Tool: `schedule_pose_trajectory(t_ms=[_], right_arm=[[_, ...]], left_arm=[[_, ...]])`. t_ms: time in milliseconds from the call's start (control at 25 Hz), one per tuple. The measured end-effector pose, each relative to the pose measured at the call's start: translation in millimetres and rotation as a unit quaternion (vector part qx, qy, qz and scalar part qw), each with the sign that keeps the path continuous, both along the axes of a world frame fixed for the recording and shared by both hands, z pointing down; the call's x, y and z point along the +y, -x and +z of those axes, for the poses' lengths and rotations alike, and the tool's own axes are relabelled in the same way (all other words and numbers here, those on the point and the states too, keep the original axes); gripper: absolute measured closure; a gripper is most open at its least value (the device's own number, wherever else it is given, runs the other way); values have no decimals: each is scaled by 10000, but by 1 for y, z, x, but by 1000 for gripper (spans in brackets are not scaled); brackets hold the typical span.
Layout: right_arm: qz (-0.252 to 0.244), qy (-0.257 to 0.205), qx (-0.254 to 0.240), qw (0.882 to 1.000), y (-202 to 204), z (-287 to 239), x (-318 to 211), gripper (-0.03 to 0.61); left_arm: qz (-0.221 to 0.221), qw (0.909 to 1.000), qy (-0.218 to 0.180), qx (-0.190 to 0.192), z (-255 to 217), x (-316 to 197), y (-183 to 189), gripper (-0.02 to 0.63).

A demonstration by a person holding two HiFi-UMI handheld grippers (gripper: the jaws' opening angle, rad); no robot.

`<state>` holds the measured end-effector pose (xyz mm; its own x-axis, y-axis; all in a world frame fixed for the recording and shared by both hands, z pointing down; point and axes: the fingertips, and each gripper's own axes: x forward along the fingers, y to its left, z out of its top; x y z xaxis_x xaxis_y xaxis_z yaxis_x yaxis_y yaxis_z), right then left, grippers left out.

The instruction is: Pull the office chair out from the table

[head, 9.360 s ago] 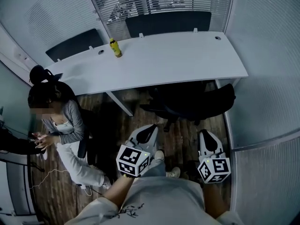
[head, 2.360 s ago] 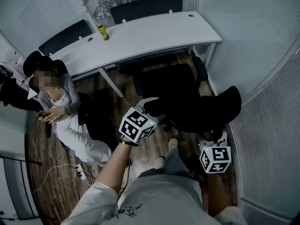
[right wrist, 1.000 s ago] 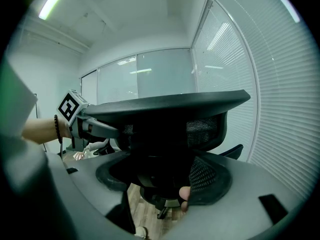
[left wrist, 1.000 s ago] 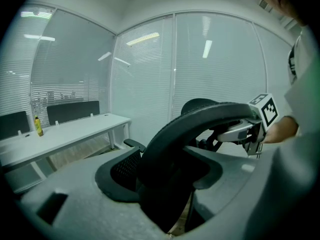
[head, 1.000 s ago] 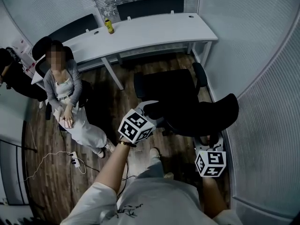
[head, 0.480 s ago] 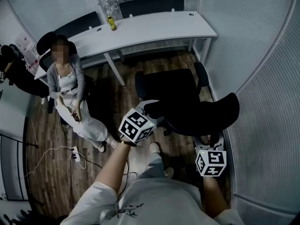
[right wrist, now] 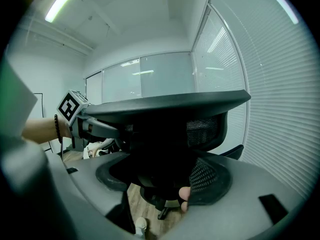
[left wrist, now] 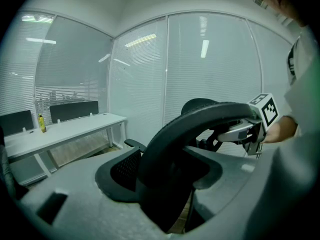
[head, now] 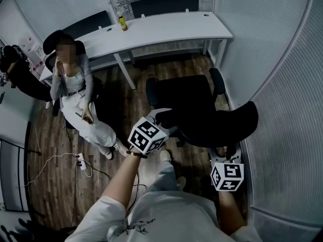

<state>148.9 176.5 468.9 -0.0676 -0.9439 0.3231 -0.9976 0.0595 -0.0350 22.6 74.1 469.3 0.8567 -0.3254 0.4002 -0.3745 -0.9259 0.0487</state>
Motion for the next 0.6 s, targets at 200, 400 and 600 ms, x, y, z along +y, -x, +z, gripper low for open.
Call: schedule_pose_trajectory(t_ms=[200, 400, 600], right_arm=[[-11, -13, -6, 10000, 0, 0, 9, 302], [-8, -32, -12, 10000, -2, -2, 14, 302], [-26, 17, -9, 10000, -2, -3, 14, 302]], left_arm=[[-6, 10000, 16, -13, 1, 9, 0, 359], [-25, 10000, 33, 17, -1, 14, -1, 359], [-27, 10000, 68, -13, -2, 15, -1, 359]])
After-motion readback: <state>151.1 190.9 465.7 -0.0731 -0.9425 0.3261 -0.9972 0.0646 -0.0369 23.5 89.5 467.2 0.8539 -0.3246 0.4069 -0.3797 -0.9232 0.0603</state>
